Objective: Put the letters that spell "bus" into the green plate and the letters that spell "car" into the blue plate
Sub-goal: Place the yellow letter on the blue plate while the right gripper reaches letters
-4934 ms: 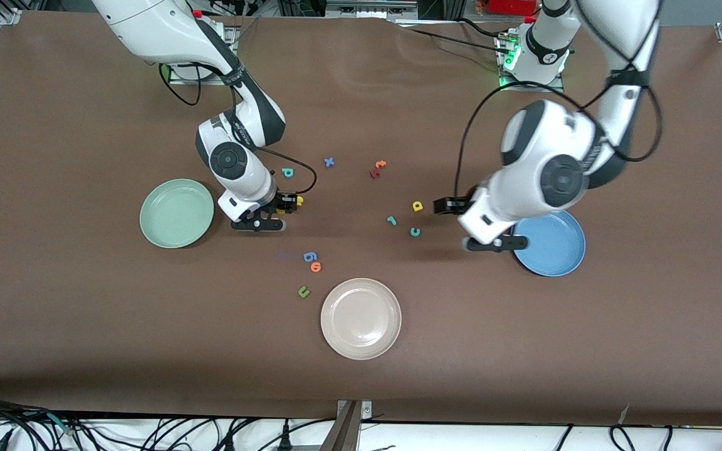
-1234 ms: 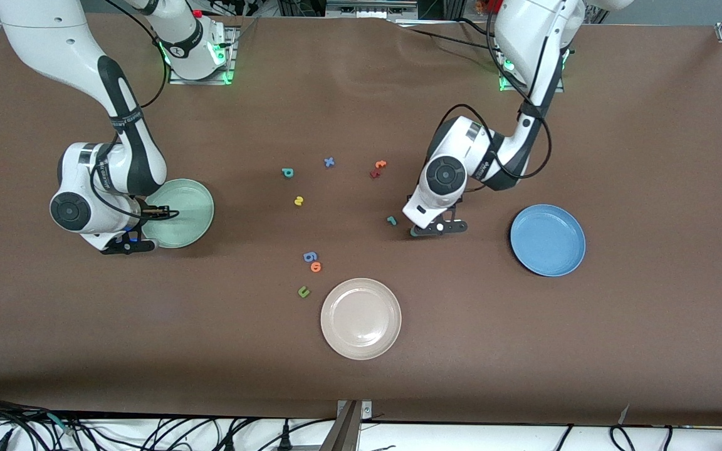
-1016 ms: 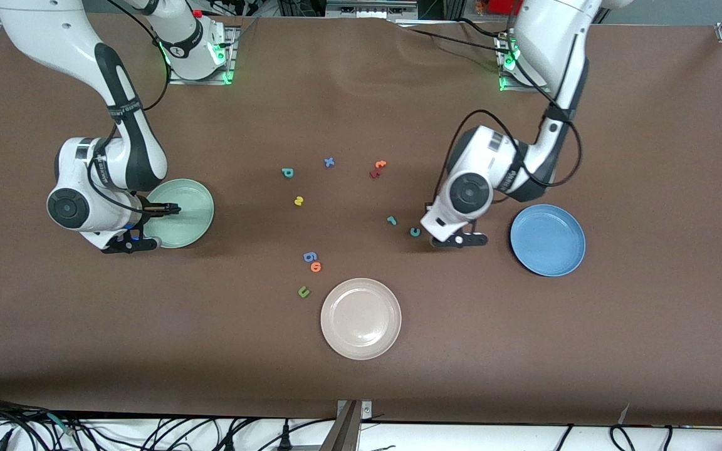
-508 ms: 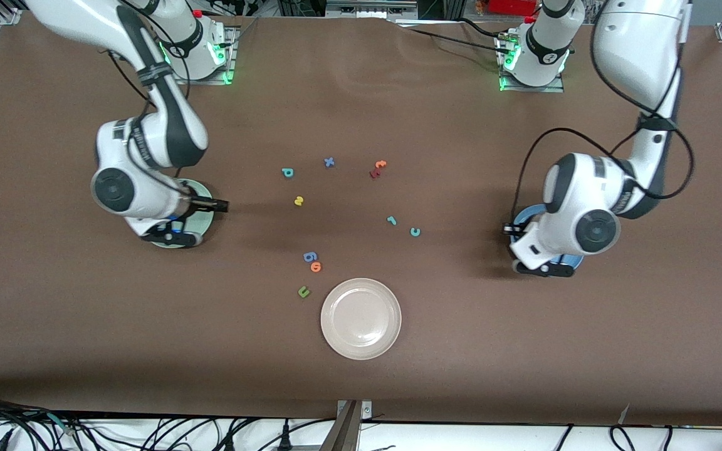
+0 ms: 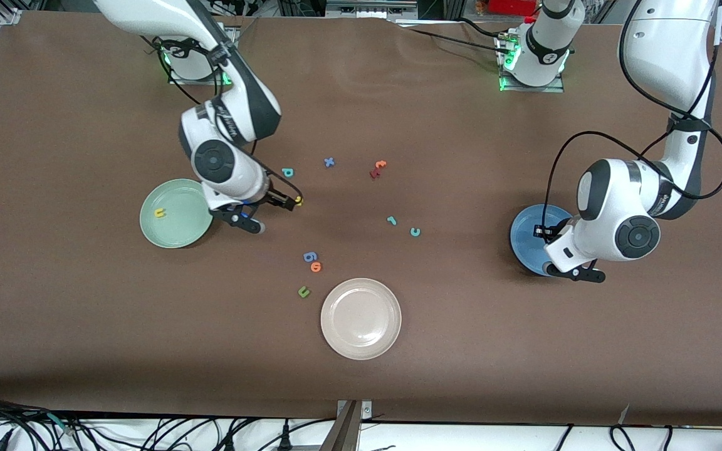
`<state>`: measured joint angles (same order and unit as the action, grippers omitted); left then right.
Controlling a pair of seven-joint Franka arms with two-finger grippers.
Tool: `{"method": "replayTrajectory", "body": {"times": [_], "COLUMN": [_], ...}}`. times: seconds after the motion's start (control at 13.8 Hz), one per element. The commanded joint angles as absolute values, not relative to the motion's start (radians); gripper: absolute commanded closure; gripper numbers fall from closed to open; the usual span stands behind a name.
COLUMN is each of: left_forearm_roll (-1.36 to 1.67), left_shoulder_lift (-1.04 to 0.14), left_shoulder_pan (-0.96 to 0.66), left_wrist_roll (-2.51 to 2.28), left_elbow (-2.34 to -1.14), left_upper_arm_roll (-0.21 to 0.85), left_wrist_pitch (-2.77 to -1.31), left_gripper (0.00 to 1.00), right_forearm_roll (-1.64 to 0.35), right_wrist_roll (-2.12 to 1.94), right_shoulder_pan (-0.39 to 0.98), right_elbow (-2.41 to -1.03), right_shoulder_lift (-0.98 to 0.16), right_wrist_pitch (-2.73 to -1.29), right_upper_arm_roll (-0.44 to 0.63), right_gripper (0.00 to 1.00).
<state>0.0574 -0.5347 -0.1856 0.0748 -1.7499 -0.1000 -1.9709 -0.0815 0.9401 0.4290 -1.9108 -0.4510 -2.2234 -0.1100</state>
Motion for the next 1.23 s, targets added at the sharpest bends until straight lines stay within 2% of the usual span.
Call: {"method": "replayTrajectory", "body": {"times": [0.0,0.07,0.22,0.36,0.73,0.94,1.16], "left_forearm_roll": [0.028,0.029,0.029,0.041,0.067,0.106,0.121], "left_shoulder_lift": [-0.529,-0.529,-0.528,-0.523,-0.540,-0.566,-0.616], "left_shoulder_pan": [-0.169,-0.167,-0.164,-0.176,-0.210,-0.287,-0.377], "left_wrist_roll": [0.124,0.147,0.149,0.129,-0.151,-0.320,-0.449], "left_elbow": [-1.772,-1.769,-1.761,-1.753,-1.684,-1.645,-1.643], "left_upper_arm_roll": [-0.086,-0.086,-0.086,-0.081,0.086,0.101,0.100], "left_wrist_pitch": [-1.994,-1.988,-1.983,-1.983,-1.996,-2.011,-2.170], "left_gripper": [0.06,0.00,0.00,0.00,0.00,0.00,0.00], "right_forearm_roll": [-0.092,-0.092,-0.095,-0.095,-0.094,-0.094,-0.097], "right_wrist_roll": [1.073,1.092,1.095,1.095,1.095,1.095,1.095], "right_shoulder_pan": [0.472,0.482,0.494,0.508,0.511,0.509,0.509], "right_elbow": [-1.896,-1.896,-1.901,-1.904,-1.940,-1.971,-2.029], "right_shoulder_lift": [-0.520,-0.535,-0.561,-0.580,-0.571,-0.540,-0.503], "right_wrist_pitch": [-2.322,-2.345,-2.376,-2.378,-2.376,-2.378,-2.423], "right_upper_arm_roll": [-0.104,-0.104,-0.104,-0.103,-0.103,-0.103,-0.104], "right_gripper": [0.02,0.02,0.02,0.09,0.41,0.44,0.45]}}
